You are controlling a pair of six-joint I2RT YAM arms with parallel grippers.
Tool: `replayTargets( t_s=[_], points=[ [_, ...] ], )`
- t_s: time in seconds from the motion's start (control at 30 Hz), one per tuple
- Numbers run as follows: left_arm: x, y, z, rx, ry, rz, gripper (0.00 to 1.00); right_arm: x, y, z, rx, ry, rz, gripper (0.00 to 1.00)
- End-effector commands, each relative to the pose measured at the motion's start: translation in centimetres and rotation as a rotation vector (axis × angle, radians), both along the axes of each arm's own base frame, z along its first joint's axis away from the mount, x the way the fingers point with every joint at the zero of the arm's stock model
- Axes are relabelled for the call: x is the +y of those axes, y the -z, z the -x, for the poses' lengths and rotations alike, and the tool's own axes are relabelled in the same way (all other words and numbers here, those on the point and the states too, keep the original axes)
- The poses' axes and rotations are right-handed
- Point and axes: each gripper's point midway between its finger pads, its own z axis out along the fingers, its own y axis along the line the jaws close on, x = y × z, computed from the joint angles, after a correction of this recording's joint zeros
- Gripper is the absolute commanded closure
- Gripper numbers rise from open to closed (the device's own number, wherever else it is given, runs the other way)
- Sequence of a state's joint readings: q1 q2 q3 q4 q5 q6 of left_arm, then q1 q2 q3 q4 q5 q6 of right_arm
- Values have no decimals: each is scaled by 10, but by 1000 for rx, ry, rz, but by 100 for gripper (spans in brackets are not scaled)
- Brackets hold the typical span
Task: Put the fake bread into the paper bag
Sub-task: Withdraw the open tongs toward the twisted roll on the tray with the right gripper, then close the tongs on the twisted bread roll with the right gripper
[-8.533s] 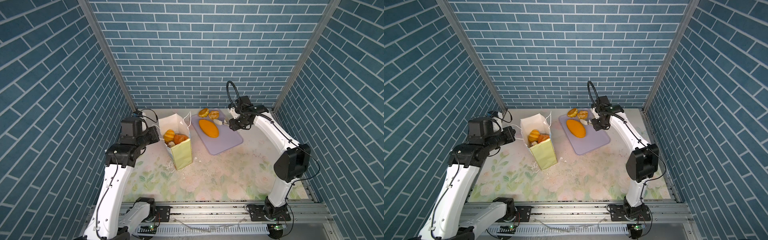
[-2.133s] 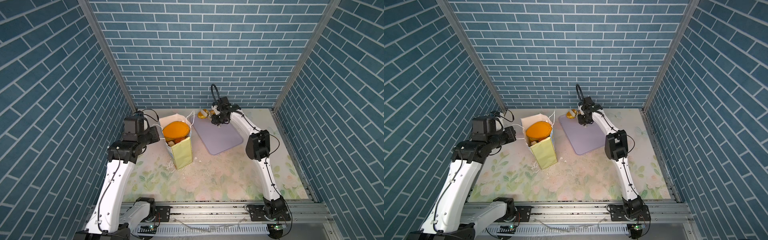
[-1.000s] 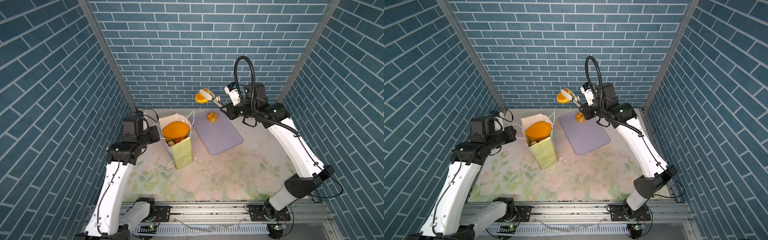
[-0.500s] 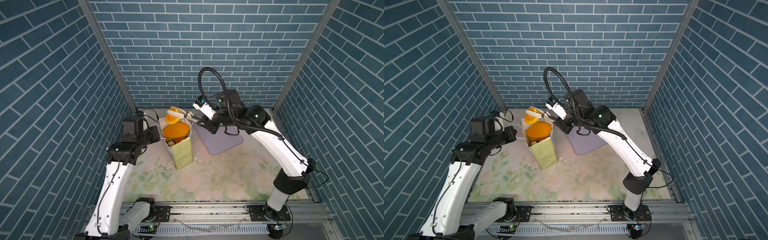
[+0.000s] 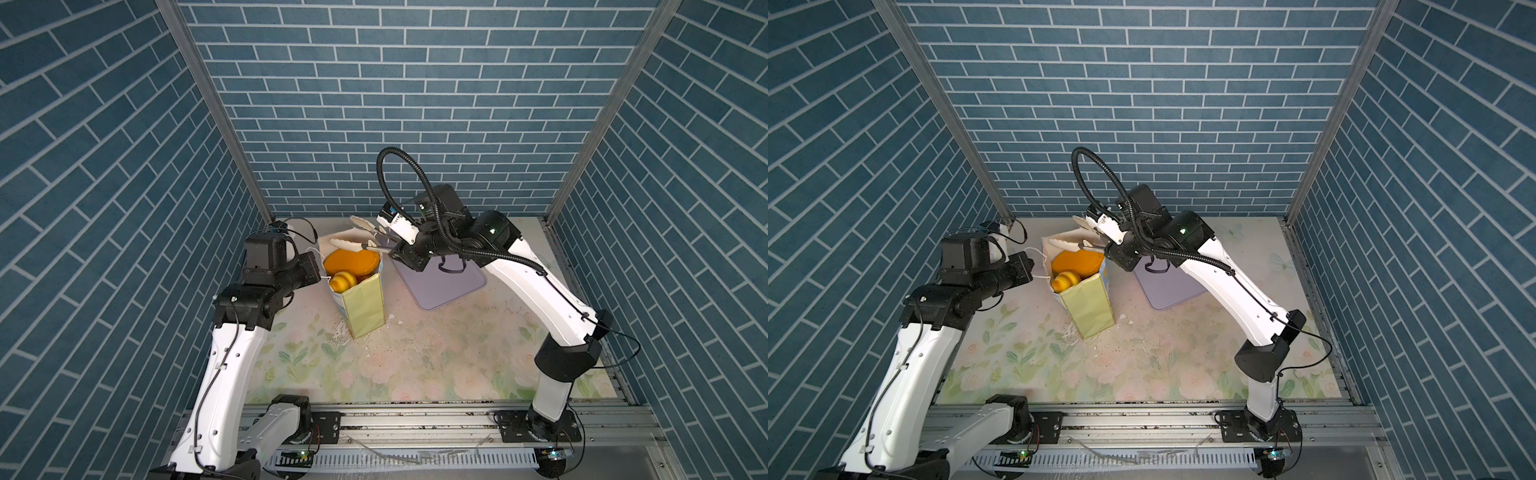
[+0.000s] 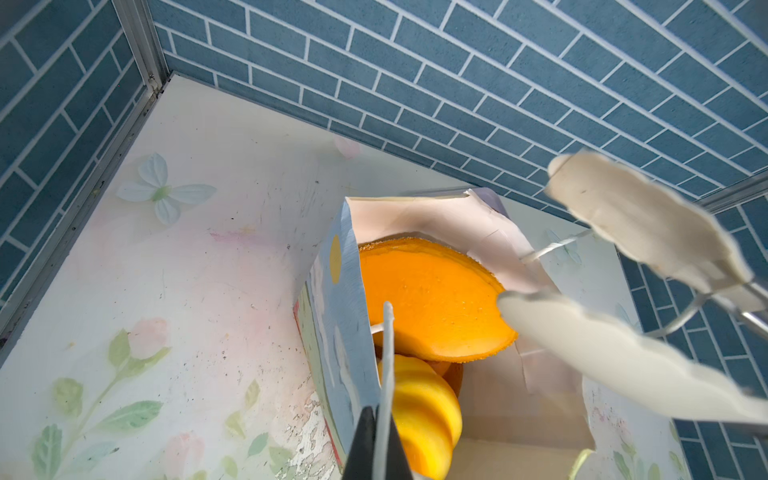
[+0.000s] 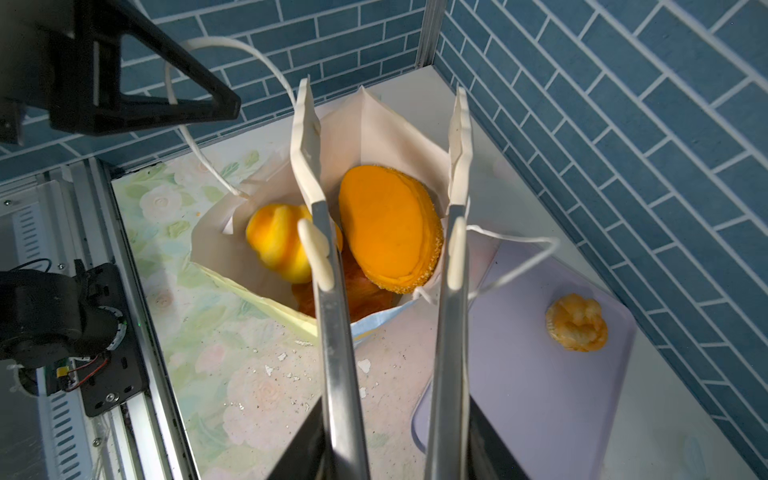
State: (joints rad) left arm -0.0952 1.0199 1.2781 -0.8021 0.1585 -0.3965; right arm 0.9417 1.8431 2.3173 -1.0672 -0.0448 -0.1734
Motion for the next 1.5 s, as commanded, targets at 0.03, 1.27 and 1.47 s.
replayTargets(
  t_s=[0.03, 1.27, 1.47],
  points=[
    [0, -2, 3, -10, 2, 0, 100, -8, -43, -17, -105, 69, -94, 55],
    [2, 2, 2, -1, -5, -17, 100, -159, 191, -190, 273, 760, -7, 51],
    [1, 4, 2, 1, -11, -3, 100, -148, 216, -205, 286, 703, 56, 49]
  ],
)
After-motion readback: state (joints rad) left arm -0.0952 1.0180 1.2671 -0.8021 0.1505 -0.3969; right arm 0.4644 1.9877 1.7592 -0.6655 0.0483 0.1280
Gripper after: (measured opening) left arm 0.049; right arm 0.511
